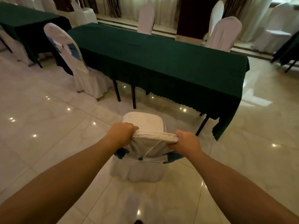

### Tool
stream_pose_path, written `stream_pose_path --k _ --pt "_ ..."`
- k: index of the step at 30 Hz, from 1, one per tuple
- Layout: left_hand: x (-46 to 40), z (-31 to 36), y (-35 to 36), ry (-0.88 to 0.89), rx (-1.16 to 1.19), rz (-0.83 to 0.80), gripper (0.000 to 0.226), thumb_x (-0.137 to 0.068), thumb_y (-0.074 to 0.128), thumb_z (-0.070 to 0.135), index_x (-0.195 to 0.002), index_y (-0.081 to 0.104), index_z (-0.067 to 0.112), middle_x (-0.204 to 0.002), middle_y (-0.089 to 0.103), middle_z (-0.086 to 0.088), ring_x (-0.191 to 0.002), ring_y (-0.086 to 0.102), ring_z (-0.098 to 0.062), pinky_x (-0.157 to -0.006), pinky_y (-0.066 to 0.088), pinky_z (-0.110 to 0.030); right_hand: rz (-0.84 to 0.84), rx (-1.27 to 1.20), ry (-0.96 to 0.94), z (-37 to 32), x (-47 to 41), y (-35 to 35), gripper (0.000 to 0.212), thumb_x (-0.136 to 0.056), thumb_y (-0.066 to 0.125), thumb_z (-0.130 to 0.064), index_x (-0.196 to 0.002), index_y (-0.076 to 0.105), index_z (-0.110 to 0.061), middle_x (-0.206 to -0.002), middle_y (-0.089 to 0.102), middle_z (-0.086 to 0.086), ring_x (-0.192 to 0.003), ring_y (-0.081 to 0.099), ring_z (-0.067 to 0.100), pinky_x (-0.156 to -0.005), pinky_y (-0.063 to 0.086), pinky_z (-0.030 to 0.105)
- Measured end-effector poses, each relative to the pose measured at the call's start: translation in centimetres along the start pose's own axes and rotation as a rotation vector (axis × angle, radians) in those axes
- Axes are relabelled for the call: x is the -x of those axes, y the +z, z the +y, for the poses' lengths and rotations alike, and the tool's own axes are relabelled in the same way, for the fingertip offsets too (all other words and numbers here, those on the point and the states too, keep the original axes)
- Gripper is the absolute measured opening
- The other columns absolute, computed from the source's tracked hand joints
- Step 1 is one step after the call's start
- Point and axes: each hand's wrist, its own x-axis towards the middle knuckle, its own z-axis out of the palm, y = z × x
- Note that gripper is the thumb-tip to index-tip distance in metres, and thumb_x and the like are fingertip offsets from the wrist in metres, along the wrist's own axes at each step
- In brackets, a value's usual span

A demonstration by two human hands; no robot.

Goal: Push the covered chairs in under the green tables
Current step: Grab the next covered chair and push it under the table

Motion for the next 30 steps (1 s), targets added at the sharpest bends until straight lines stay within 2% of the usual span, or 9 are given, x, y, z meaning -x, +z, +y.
stream_pose_path --k 5,10,15,19,23,25,28,30 --pt "-3.3 -1.2 -1.3 0.086 -0.018 0.025 0.037 -0.084 0.068 0.020 -0.118 0.062 0.031 -0.092 0.062 0.000 -0.081 0.060 -0.020 -0.077 0.049 -0.032 0.027 0.003 0.125 0.4 -1.7 0.9 0.034 -0.084 0.054 -0.066 -0.080 0.042 -0.034 -0.070 0.047 -0.009 -0.062 0.045 0.015 -0.058 0.035 0.033" --pt "-7.1 -1.8 -2.2 0.129 -0.014 0.040 0.038 -0.087 0.069 0.017 -0.122 0.062 0.029 -0.103 0.066 -0.003 -0.093 0.063 -0.023 -0.088 0.049 -0.033 0.071 0.001 0.190 1.6 -4.2 1.6 0.039 -0.079 0.054 -0.070 -0.072 0.037 -0.035 -0.063 0.037 -0.015 -0.054 0.034 0.009 -0.053 0.029 0.032" --pt "-13.6 -2.4 -3.5 0.164 -0.034 0.077 0.035 -0.088 0.070 0.020 -0.120 0.063 0.032 -0.104 0.067 -0.002 -0.093 0.064 -0.022 -0.089 0.049 -0.032 0.071 0.003 0.254 3.9 -9.0 0.8 0.046 -0.072 0.046 -0.079 -0.069 0.031 -0.036 -0.061 0.033 -0.016 -0.054 0.035 0.013 -0.053 0.031 0.031" --pt "-20.0 -2.8 -3.8 0.213 -0.061 0.087 0.036 -0.087 0.071 0.022 -0.120 0.063 0.035 -0.102 0.067 0.000 -0.092 0.063 -0.021 -0.088 0.050 -0.033 0.060 -0.051 0.300 6.5 -13.6 0.1 0.046 -0.074 0.051 -0.080 -0.075 0.035 -0.037 -0.065 0.040 -0.013 -0.058 0.040 0.013 -0.057 0.038 0.032" --pt "-27.1 -2.9 -5.1 0.256 -0.113 0.073 0.036 -0.083 0.071 0.021 -0.114 0.063 0.037 -0.091 0.066 0.002 -0.081 0.060 -0.017 -0.081 0.050 -0.033 0.050 -0.063 0.312 8.7 -18.1 -2.0 0.048 -0.077 0.060 -0.076 -0.073 0.032 -0.036 -0.068 0.041 -0.013 -0.062 0.042 0.012 -0.060 0.038 0.033" --pt "-30.5 -2.9 -6.3 0.250 -0.142 0.046 0.037 -0.080 0.073 0.021 -0.110 0.063 0.039 -0.084 0.062 0.004 -0.077 0.057 -0.016 -0.078 0.051 -0.035 0.034 -0.062 0.335 9.7 -20.4 -3.3 0.048 -0.079 0.062 -0.073 -0.075 0.034 -0.035 -0.070 0.044 -0.010 -0.066 0.047 0.015 -0.062 0.040 0.034" --pt "-35.3 -2.9 -7.9 0.279 -0.160 0.045 0.033 -0.076 0.074 0.023 -0.101 0.062 0.041 -0.066 0.035 0.016 -0.067 0.044 -0.011 -0.068 0.044 -0.032 0.054 -0.100 0.362 11.3 -23.6 -4.8 0.043 -0.081 0.064 -0.070 -0.080 0.040 -0.034 -0.075 0.050 -0.007 -0.071 0.051 0.016 -0.064 0.041 0.034" --pt "-38.1 -2.9 -8.8 0.309 -0.165 0.046 0.030 -0.076 0.074 0.026 -0.098 0.062 0.043 -0.063 0.026 0.019 -0.062 0.038 -0.007 -0.065 0.039 -0.030 0.057 -0.123 0.388 12.5 -25.4 -5.4 0.044 -0.080 0.066 -0.069 -0.078 0.041 -0.033 -0.074 0.051 -0.008 -0.068 0.051 0.014 -0.063 0.040 0.034"
